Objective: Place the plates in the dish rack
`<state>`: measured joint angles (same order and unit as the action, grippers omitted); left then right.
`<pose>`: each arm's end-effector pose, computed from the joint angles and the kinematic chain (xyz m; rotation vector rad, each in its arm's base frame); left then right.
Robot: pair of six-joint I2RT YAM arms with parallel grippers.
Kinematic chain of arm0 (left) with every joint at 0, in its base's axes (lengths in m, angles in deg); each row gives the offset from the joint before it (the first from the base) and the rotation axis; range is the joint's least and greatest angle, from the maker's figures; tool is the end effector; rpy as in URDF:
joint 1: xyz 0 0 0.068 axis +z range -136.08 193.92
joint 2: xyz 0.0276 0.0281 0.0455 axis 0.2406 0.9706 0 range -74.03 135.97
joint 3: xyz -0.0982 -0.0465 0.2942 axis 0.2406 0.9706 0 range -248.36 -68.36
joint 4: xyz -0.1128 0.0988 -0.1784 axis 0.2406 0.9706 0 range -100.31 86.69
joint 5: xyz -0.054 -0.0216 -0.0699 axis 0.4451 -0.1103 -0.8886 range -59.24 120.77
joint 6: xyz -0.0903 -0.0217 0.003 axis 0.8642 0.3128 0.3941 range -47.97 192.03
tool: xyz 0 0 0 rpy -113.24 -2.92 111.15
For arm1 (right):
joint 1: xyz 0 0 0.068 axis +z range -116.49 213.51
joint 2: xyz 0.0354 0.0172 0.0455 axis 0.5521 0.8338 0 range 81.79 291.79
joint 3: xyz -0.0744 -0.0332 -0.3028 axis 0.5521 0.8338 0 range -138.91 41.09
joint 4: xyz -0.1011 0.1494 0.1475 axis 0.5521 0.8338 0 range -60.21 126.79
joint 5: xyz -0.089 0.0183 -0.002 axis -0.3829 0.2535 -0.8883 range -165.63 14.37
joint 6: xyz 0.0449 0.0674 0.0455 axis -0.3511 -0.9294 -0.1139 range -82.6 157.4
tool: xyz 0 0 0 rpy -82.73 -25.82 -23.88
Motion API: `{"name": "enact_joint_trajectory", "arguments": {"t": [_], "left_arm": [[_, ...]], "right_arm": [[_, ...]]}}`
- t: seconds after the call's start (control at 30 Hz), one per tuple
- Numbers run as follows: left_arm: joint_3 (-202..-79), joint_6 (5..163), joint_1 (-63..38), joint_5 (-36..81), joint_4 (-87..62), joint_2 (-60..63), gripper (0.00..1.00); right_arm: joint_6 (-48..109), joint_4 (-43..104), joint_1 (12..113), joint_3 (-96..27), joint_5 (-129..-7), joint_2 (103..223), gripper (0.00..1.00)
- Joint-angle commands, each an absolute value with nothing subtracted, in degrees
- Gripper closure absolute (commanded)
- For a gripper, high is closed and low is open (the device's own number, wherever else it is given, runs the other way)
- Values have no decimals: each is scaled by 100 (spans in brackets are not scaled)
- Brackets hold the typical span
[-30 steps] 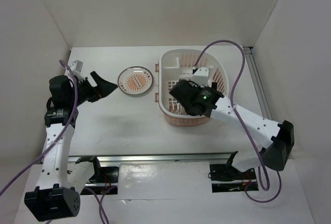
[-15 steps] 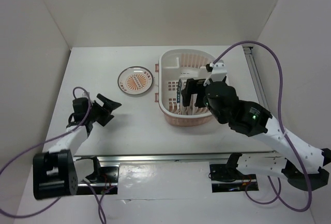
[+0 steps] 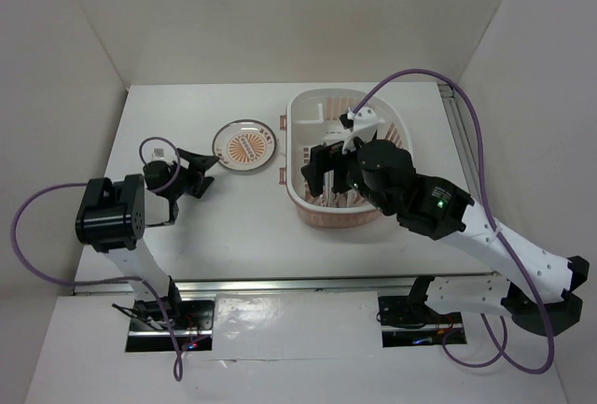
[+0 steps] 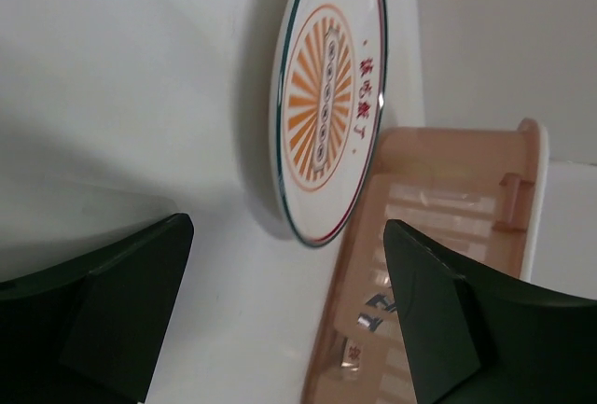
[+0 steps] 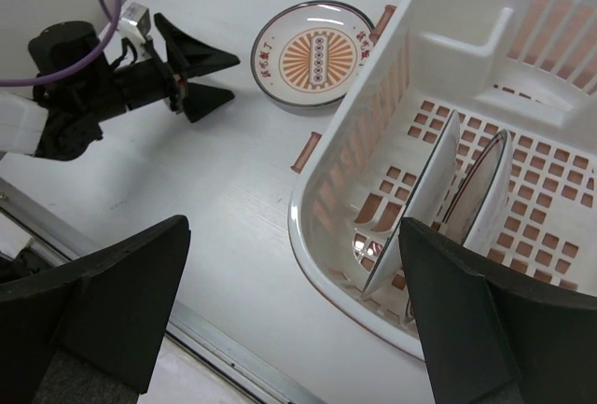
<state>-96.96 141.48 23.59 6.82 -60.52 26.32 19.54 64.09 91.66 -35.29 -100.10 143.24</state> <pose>0.3400 0.0234 0.1744 -1.0796 1.7724 -1.0741 0.1387 0.1577 0.4456 -0.3778 1.8709 0.5005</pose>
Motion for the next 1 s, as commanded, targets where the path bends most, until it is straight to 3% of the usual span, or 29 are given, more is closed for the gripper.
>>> {"name": "enact_joint_trajectory", "arguments": {"t": [0.0, 0.3, 0.47, 0.6, 0.63, 0.67, 0.73, 0.8, 0.97], "left_arm": [[-9832, 14470, 2350, 844, -6620, 3510, 1], [-11273, 14279, 1868, 1695, -4032, 3741, 11], [-11828, 14279, 1682, 1890, -3519, 4119, 21], [-11942, 14279, 1560, 2206, -3150, 4066, 44], [-12021, 14279, 1559, 2259, -3010, 4066, 53], [-12152, 14279, 1559, 2329, -2913, 4066, 78], [-12258, 14279, 1507, 2382, -2701, 4145, 93], [-12478, 14279, 1506, 2382, -2570, 4303, 100], [-12813, 14164, 1506, 2382, -2226, 4427, 100]], "right_arm": [[2114, 5924, 9222, -3616, -9875, 14392, 0], [2220, 5563, 9222, -3616, -9533, 14515, 0], [2220, 5510, 9275, -3616, -9479, 14515, 0], [2273, 5563, 9275, -3678, -9479, 14455, 0], [2273, 5563, 9275, -3678, -9418, 14402, 0], [2273, 5563, 9275, -3678, -9348, 14401, 0], [2273, 5563, 9275, -3678, -9347, 14322, 0], [2273, 5563, 9275, -3678, -9295, 14191, 0], [2325, 5738, 9275, -3678, -9487, 14190, 0]]}}
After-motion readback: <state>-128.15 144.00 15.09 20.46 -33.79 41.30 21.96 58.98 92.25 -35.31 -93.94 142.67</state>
